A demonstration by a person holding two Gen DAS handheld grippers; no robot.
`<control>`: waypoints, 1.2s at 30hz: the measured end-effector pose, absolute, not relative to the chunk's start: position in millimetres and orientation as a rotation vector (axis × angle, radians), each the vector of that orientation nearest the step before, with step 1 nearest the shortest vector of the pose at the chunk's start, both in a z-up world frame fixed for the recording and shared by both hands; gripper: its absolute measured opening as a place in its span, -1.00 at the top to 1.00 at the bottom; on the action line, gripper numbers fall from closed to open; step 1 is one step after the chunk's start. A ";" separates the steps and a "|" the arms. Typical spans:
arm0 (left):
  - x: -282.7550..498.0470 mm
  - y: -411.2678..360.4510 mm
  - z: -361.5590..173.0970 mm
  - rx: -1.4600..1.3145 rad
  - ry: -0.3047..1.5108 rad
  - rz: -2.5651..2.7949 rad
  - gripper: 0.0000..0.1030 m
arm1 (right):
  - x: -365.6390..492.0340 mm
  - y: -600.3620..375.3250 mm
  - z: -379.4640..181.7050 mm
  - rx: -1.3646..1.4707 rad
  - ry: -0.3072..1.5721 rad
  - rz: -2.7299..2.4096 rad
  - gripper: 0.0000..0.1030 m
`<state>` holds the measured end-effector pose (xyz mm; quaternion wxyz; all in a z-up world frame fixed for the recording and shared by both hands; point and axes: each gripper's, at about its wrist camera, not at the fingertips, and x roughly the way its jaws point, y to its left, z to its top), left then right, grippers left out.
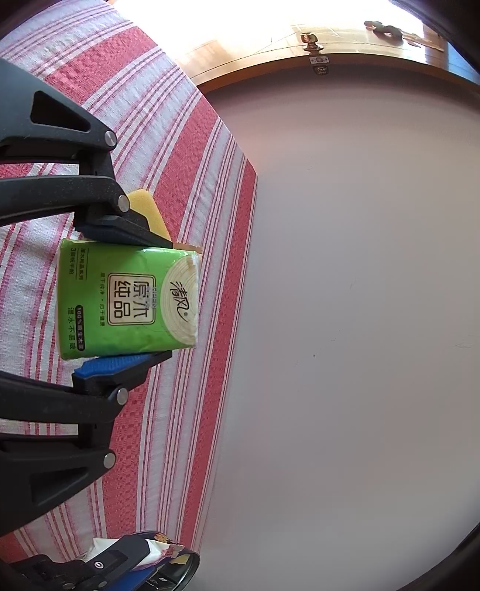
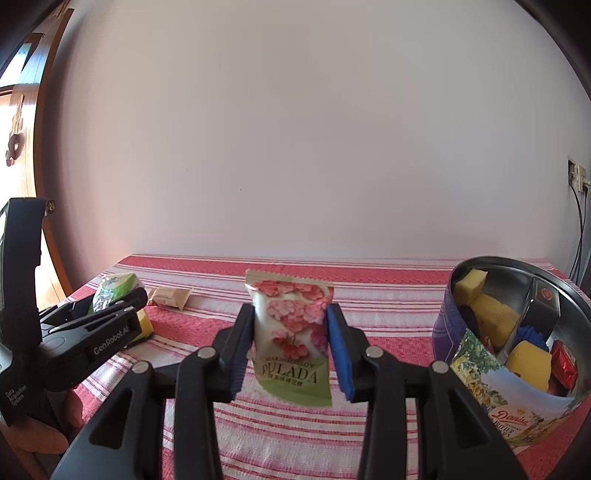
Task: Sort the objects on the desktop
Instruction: 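Lift the tissue pack and PULADA packet with both tools, then carry the tissue pack and PULADA packet over the silver tin and open both tools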
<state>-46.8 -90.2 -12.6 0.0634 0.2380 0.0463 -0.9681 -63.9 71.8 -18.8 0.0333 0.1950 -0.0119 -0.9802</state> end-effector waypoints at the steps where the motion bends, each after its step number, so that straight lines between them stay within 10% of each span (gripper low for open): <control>1: -45.7 -89.5 -12.8 0.712 0.133 -2.927 -0.01 | -63.4 71.1 -18.5 0.596 -0.032 -3.016 0.23; 36: -19.3 -16.1 -17.3 0.791 0.066 -3.084 -0.01 | -0.5 134.5 -16.6 0.540 -0.055 -3.100 0.23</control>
